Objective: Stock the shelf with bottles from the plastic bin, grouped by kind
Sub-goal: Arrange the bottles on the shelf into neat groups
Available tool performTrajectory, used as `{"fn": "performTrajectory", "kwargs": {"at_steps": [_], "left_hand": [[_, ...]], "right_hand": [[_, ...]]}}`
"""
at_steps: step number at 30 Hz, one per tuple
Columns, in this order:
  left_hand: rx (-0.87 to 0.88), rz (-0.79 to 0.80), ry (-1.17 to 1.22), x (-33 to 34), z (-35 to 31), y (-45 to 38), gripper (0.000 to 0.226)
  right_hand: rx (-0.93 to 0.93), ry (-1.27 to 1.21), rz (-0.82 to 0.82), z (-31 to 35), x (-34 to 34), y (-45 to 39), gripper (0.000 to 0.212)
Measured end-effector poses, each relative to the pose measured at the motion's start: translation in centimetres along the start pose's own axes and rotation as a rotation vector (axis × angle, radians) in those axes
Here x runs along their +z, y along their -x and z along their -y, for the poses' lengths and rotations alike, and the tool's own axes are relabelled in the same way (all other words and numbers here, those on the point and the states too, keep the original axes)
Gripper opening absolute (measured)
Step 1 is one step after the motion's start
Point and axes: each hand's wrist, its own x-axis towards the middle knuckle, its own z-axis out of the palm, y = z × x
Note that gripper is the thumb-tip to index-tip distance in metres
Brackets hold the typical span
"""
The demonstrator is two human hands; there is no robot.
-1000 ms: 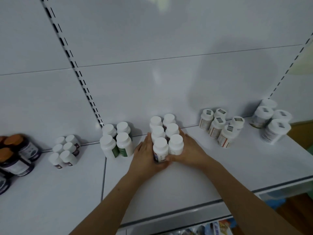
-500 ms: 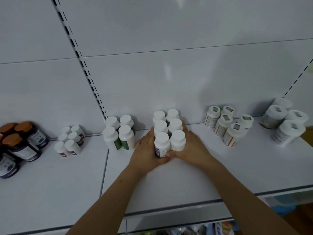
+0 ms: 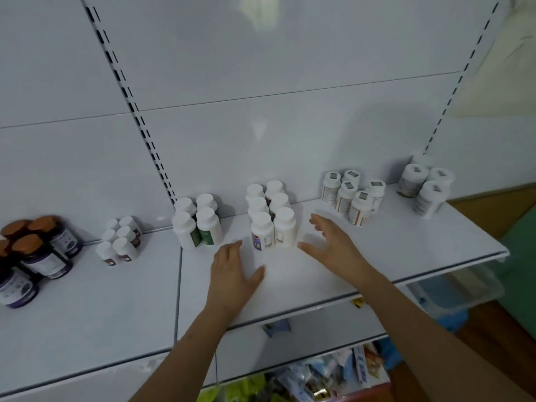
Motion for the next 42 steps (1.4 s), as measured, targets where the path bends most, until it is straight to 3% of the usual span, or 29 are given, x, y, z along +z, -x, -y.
{"fn": "performTrajectory", "kwargs": {"at_steps": [3,5,9,13,19,24,30,35,37,42], "left_hand": [[0.019,-0.09,0.12,-0.5,-1.3,2.1,0.034],[0.056,-0.057,0.187,-0.6,-3.3,3.3,0.013],[0.145,0.114,0.293,0.6,-8.2,4.3,0.02],[0.193,0.184,0.389,2.7,-11.3,4.5,0.009],[0.206,0.199,0.33,5.2,-14.2,1.8,0.054],[0.159,0.181,0.269,7.8,-17.8,-1.4,0.088],[0.086,0.124,0.102,11.9,-20.8,-7.1,0.119],[0.034,0.089,-0.018,14.4,-20.3,-10.3,0.117],[0.025,0.057,0.004,14.5,-20.1,-10.8,0.11],[0.017,0.095,0.084,13.8,-19.8,-11.3,0.1]], "right_hand": [[-0.047,-0.034,-0.103,1.4,-1.8,2.3,0.057],[-0.065,-0.039,-0.155,2.2,-3.3,3.8,0.044],[-0.071,-0.015,-0.269,1.8,-6.9,6.9,0.039],[-0.014,0.019,-0.327,-0.1,-10.1,8.6,0.044],[0.104,-0.033,-0.311,-4.4,-13.3,6.4,0.054],[0.237,-0.172,-0.172,-8.7,-14.6,1.8,0.068],[0.098,-0.159,-0.036,-11.0,-13.7,-3.9,0.07],[0.068,-0.182,0.09,-12.9,-12.3,-7.8,0.085],[0.002,-0.123,0.15,-13.3,-11.7,-8.4,0.083],[-0.143,0.009,0.124,-14.0,-11.0,-9.6,0.078]]}}
